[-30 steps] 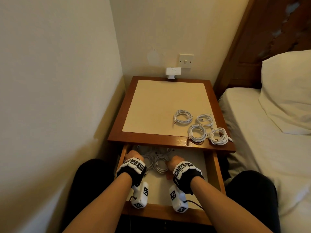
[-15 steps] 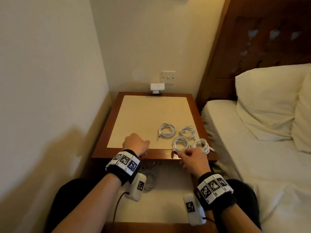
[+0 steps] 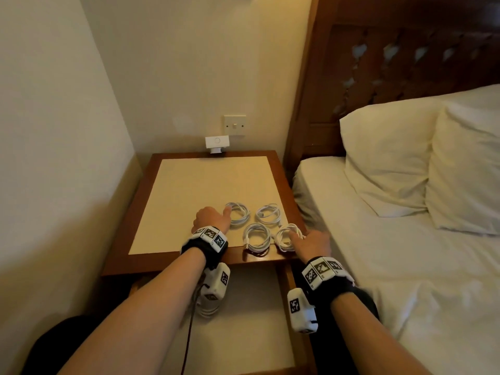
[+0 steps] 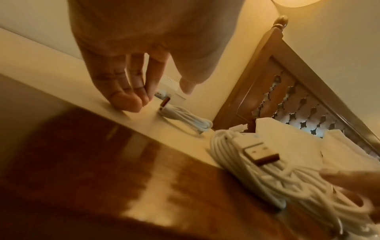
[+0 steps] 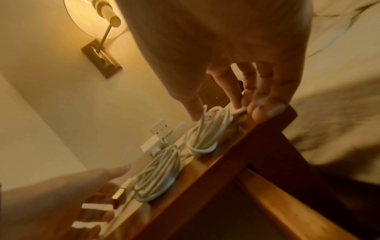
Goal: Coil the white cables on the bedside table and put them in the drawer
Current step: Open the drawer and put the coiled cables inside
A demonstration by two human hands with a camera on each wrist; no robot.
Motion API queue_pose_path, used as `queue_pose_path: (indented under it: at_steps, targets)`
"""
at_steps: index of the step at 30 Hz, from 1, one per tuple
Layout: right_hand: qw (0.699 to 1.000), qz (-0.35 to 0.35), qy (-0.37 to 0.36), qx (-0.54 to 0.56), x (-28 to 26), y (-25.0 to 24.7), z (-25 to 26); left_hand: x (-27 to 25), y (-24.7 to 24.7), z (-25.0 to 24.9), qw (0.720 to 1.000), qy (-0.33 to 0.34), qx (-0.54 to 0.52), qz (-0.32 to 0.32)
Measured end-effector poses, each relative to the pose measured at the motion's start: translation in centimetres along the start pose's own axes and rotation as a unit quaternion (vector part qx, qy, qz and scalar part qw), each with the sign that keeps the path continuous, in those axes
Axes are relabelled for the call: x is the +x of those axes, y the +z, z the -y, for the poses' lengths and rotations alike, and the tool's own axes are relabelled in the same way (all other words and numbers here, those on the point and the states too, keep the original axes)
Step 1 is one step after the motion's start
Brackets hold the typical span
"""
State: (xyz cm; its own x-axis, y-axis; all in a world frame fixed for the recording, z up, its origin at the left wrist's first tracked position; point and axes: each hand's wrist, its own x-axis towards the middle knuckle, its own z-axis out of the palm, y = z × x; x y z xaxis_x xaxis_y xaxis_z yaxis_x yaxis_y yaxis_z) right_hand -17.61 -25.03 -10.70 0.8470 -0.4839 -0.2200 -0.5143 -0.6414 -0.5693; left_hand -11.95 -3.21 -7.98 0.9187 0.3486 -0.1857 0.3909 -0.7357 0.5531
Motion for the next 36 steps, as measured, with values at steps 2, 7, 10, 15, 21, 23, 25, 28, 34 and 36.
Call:
queue_pose_path:
  at_steps: [2,7,10,15,21,23,25,28,34,36]
  targets:
    - [1.0,-0.005,0.0,0.003,0.3,0.2,0.0,0.2,0.4,-0.7,1.0,-0.011,0.005,-0.001]
    - [1.0,-0.014,-0.001,0.019,0.2,0.5,-0.2,0.0,0.9,-2.0,0.999,-0.028,0.036,-0.024]
    - [1.0,-0.011,-0.001,0.014,0.0,0.3,-0.3,0.4,1.1,-2.0,0.999,-0.037,0.021,-0.005]
    - [0.998,0.011,0.017,0.059,-0.1,-0.5,-0.7,0.6,0.2,-2.0,0.998,-0.053,-0.011,0.008]
    - [0.992,0.064,0.03,0.109,0.0,-1.5,-0.9,0.1,-1.9,0.1,0.978,-0.085,-0.181,0.052]
    - [0.988,0.081,0.033,0.127,-0.1,-1.7,-1.1,-1.0,-2.9,0.9,0.959,-0.097,-0.265,0.041]
    - [0.984,0.097,0.033,0.143,-0.5,-2.1,-1.4,-2.3,-4.1,1.8,0.938,-0.102,-0.33,0.037]
    - [0.981,0.099,0.02,0.164,-1.9,-3.1,-1.5,-4.3,-6.2,4.3,0.932,-0.092,-0.347,0.05]
    - [0.954,0.155,-0.007,0.258,-7.9,-4.4,-0.6,-8.0,-8.5,11.7,0.982,-0.067,-0.117,0.135]
    - [0.953,0.209,-0.031,0.216,-9.9,-3.1,0.3,-8.4,-8.3,13.7,0.981,-0.093,-0.044,0.163]
